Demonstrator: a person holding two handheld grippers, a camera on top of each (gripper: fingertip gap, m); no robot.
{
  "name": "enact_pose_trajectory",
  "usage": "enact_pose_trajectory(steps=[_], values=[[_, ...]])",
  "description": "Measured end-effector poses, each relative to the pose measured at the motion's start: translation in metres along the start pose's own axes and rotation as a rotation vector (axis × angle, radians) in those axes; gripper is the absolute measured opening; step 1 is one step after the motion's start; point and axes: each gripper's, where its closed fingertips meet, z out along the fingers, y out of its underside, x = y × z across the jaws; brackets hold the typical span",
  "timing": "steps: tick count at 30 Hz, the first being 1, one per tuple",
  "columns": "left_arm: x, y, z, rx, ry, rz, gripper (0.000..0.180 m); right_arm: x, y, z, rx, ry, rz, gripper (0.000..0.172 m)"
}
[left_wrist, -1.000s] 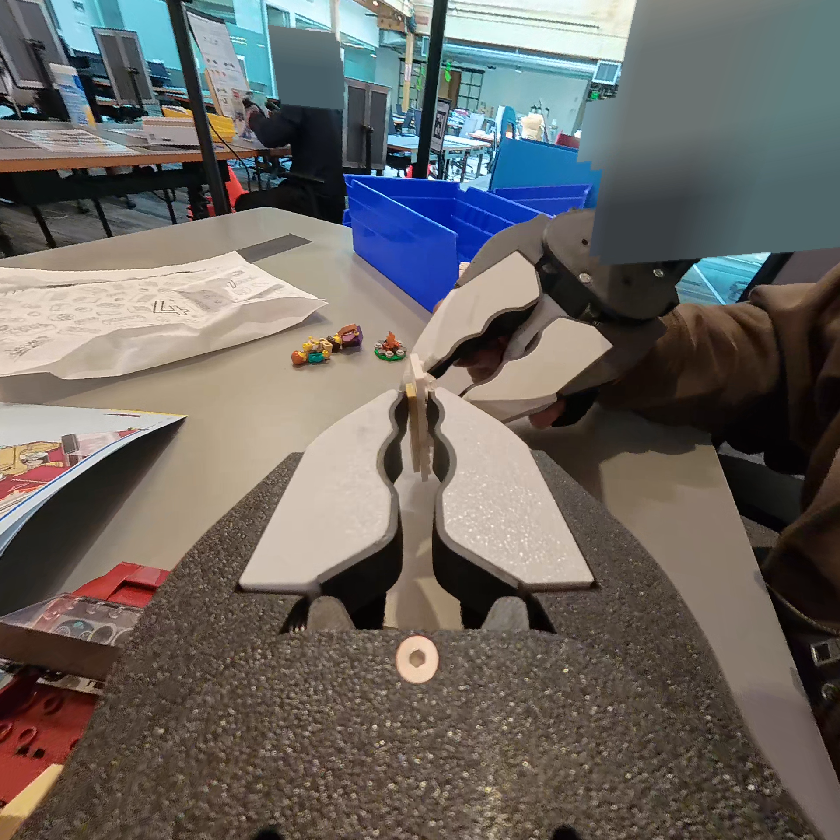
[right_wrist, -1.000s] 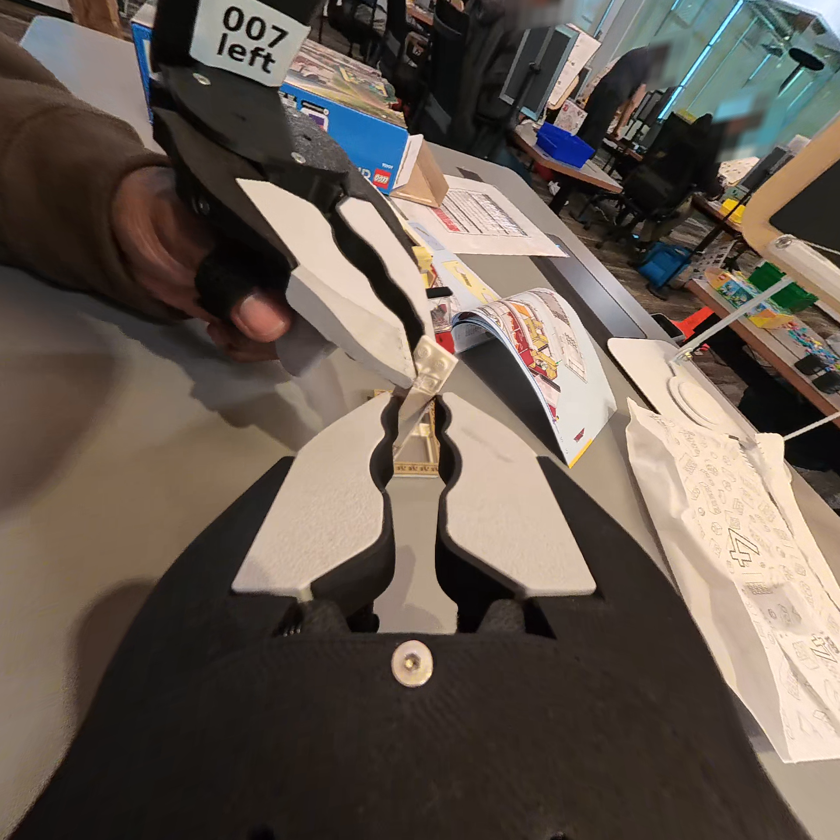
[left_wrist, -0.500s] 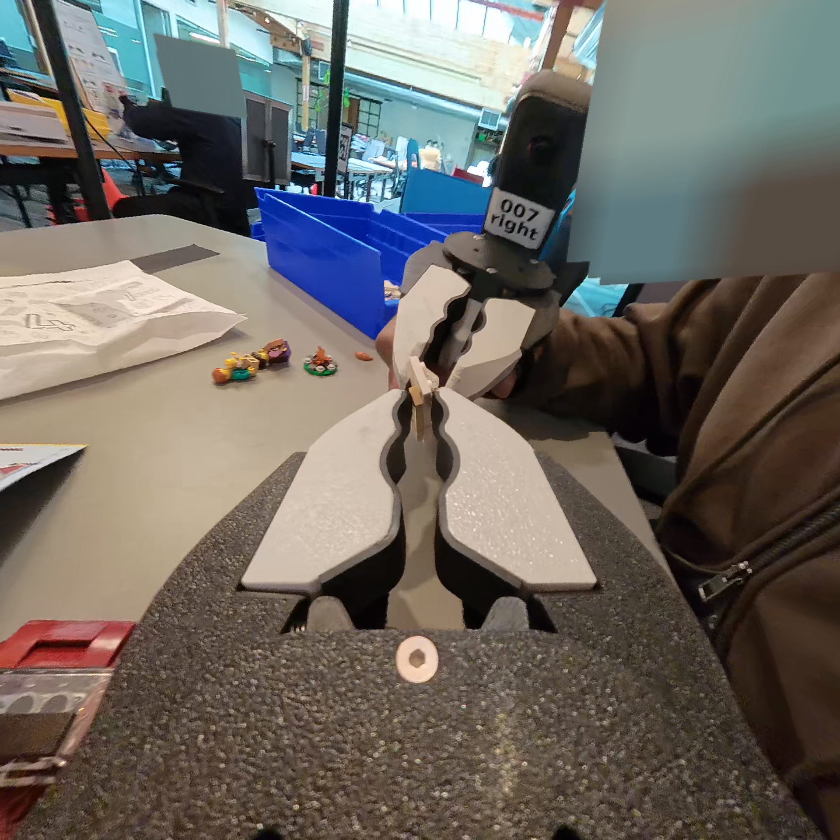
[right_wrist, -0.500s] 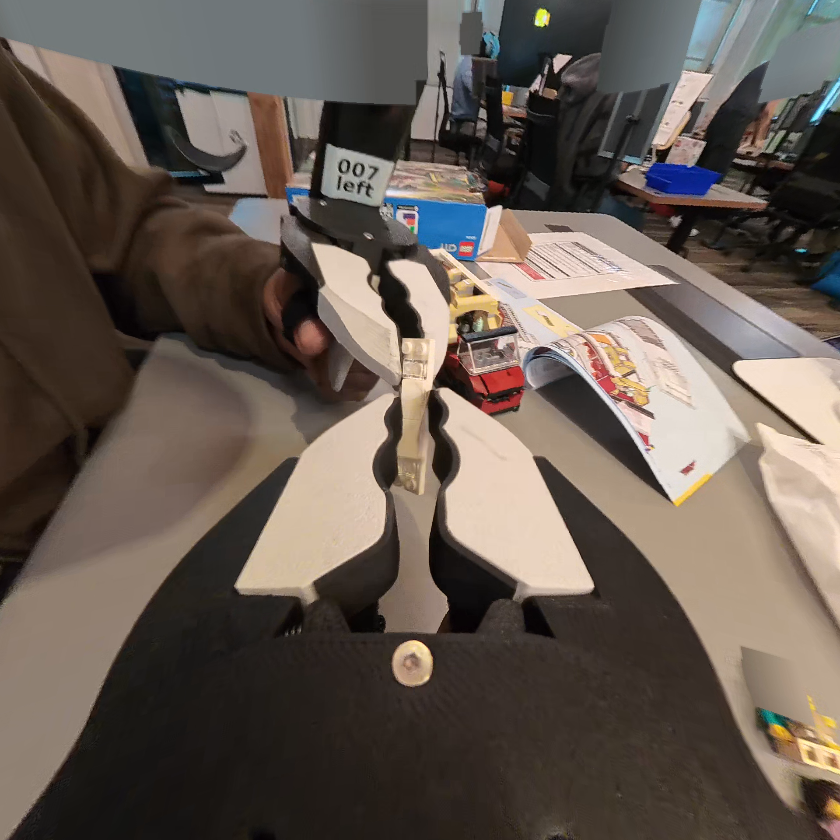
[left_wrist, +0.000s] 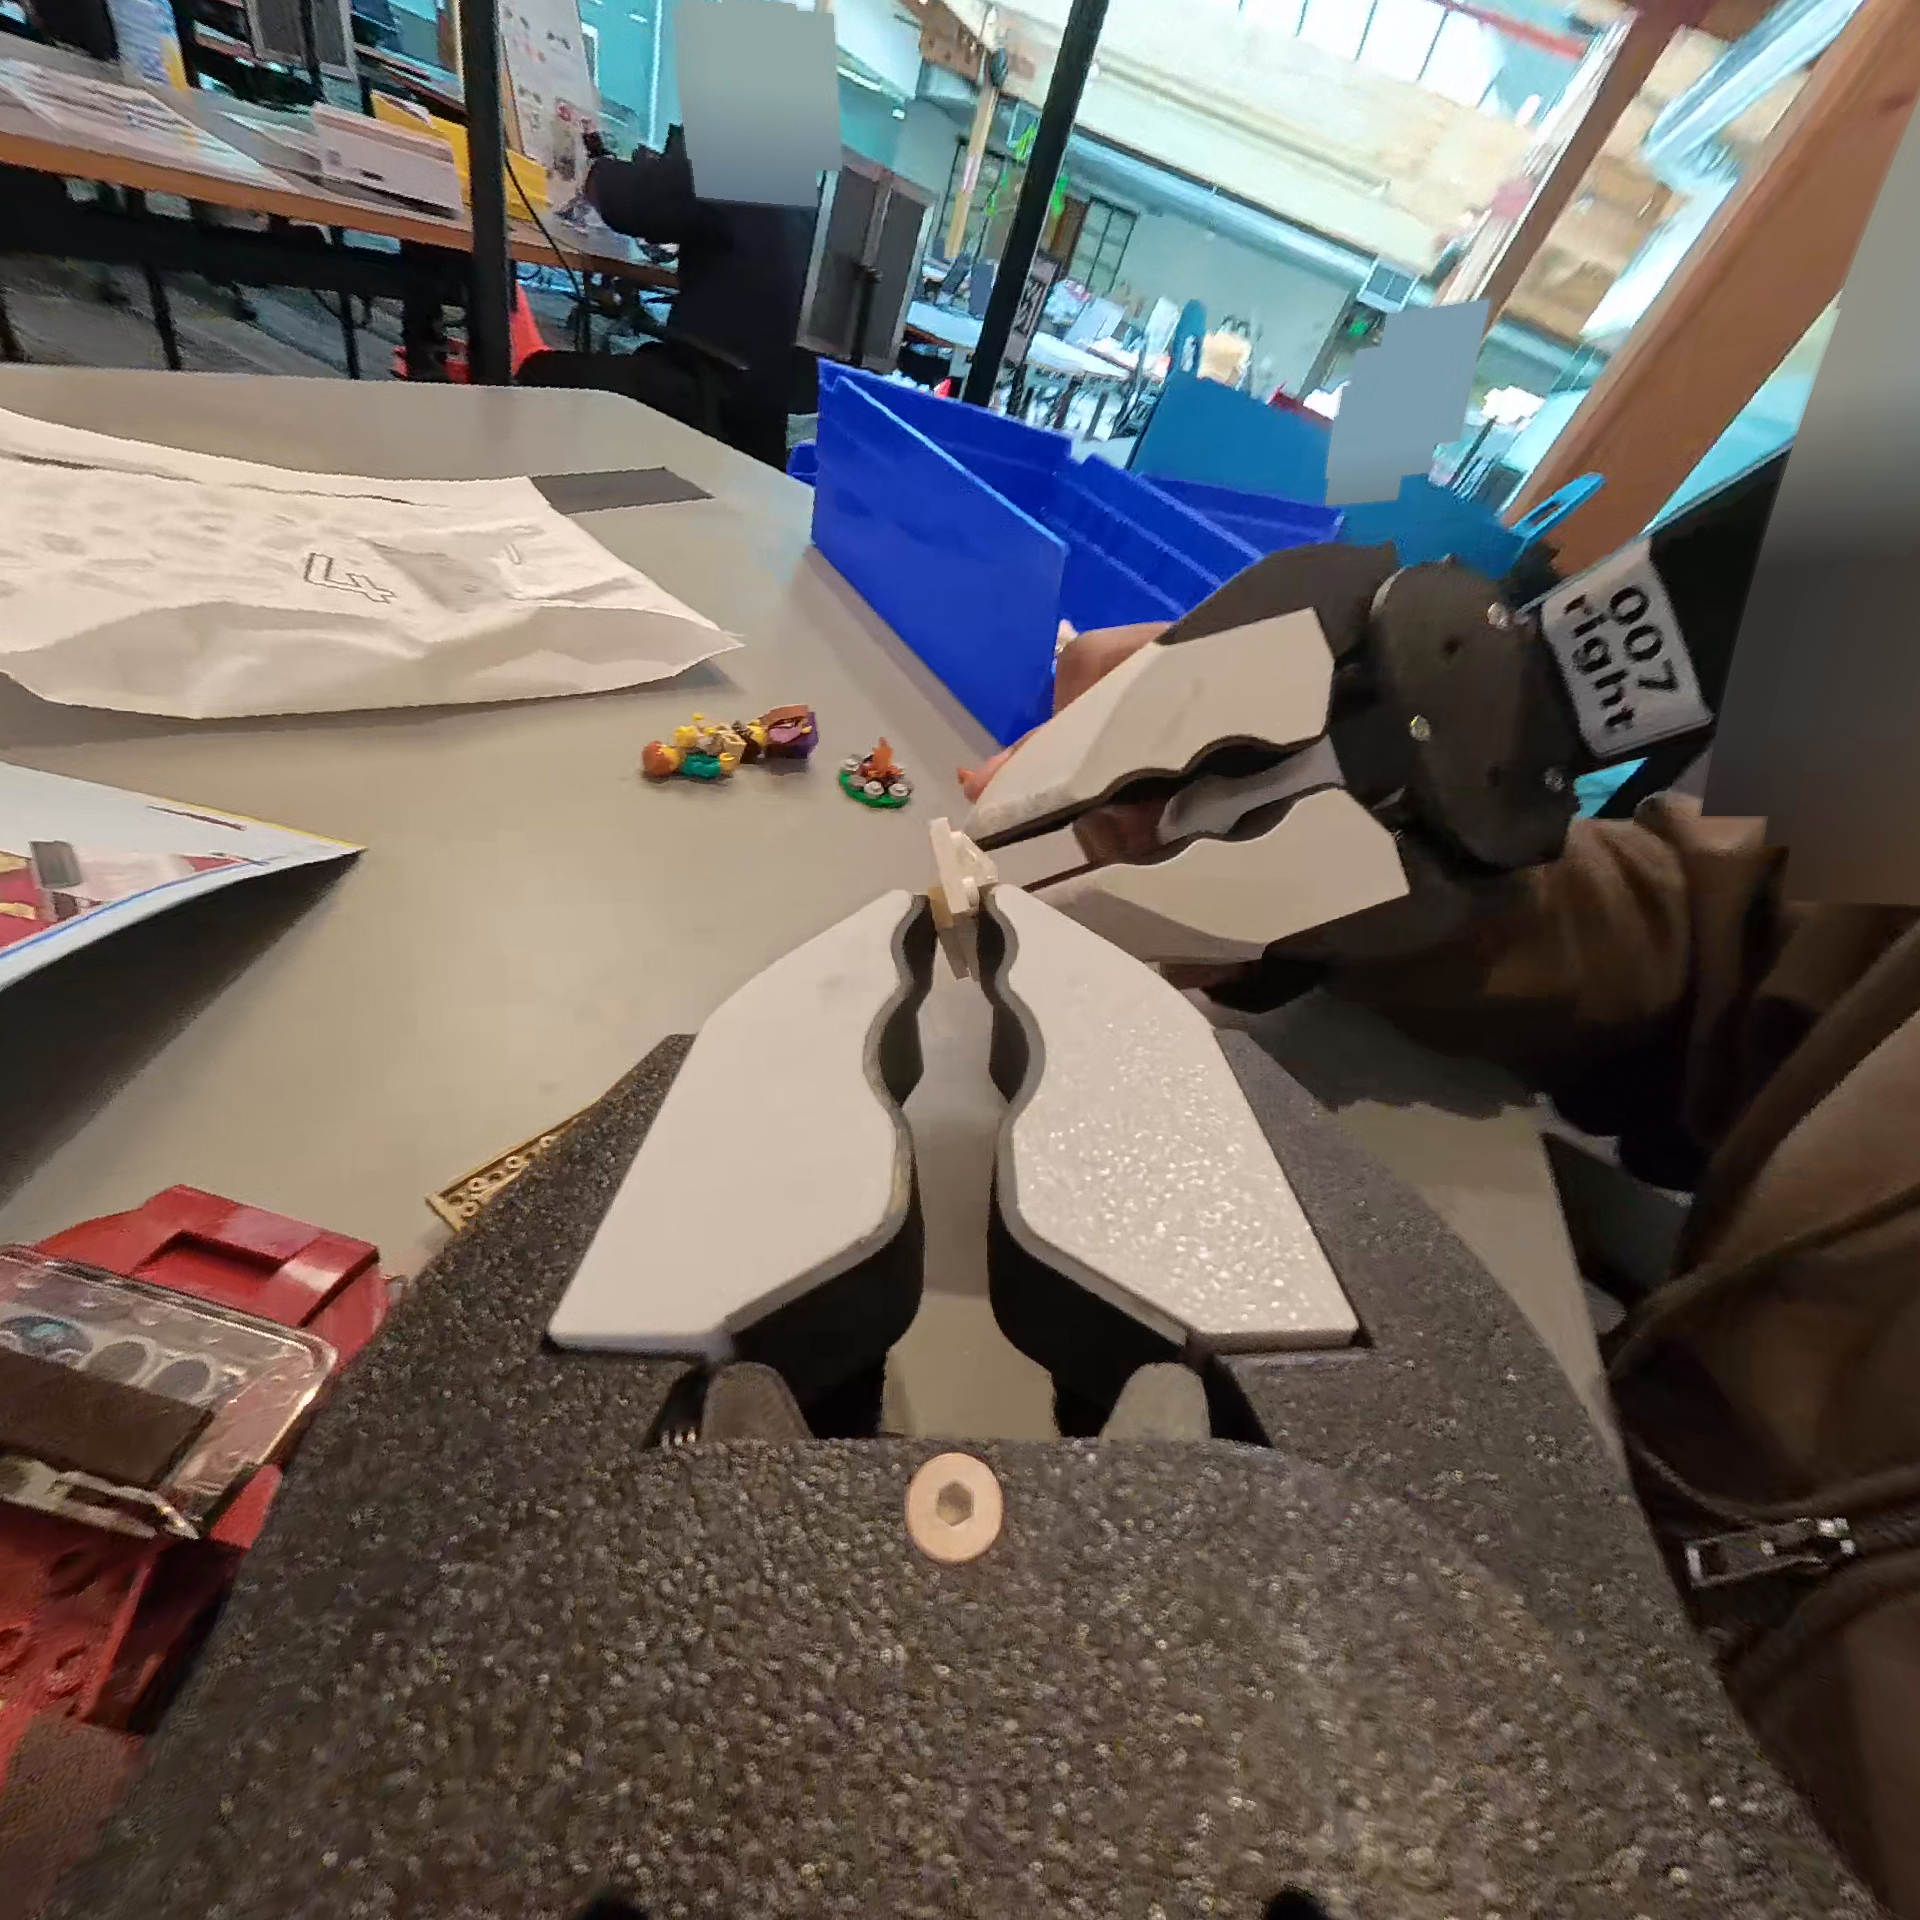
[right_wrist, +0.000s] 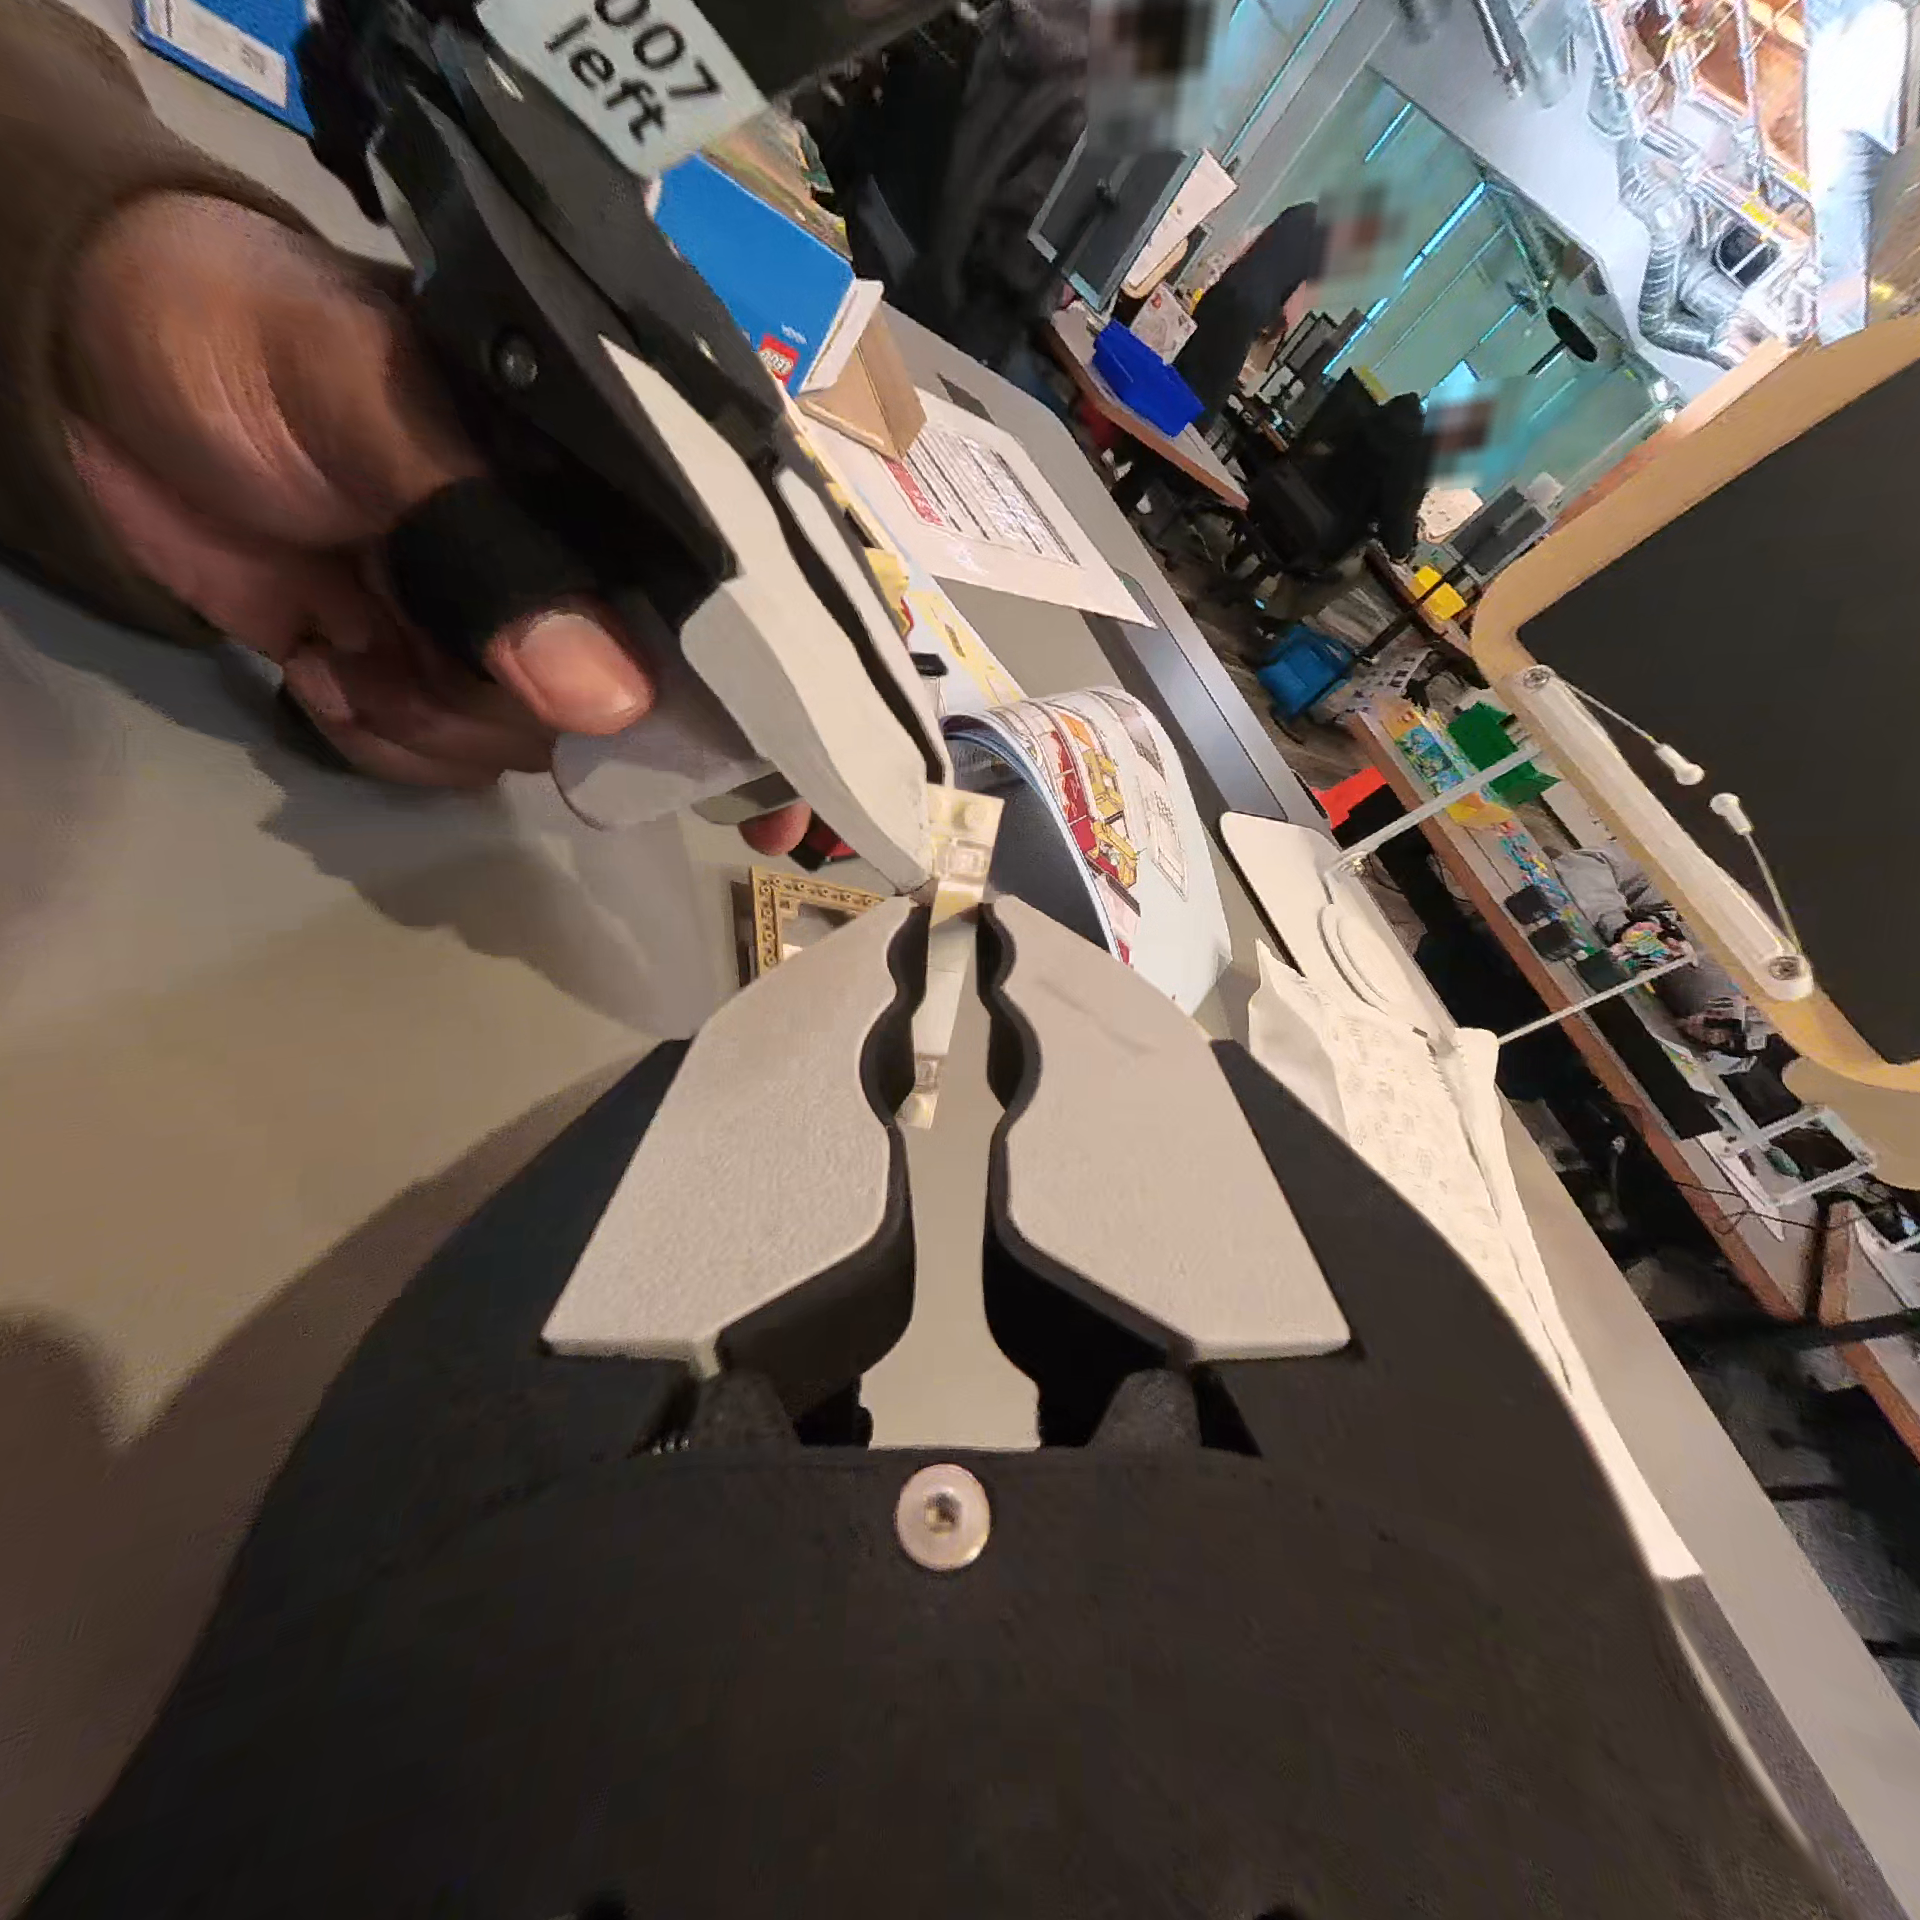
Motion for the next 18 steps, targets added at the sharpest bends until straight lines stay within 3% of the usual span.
enact_pose_trajectory(steps=[5, 18], values=[[0.0023, 0.0021, 0.0011, -0.025, -0.073, 0.173, 0.008, -0.0009, 0.0007, -0.0018, -0.003, -0.018, -0.018, 0.007], [0.0079, 0.0097, 0.0033, -0.089, -0.133, 0.371, 0.008, -0.0075, 0.0054, -0.0069, -0.017, -0.046, -0.174, 0.008]])
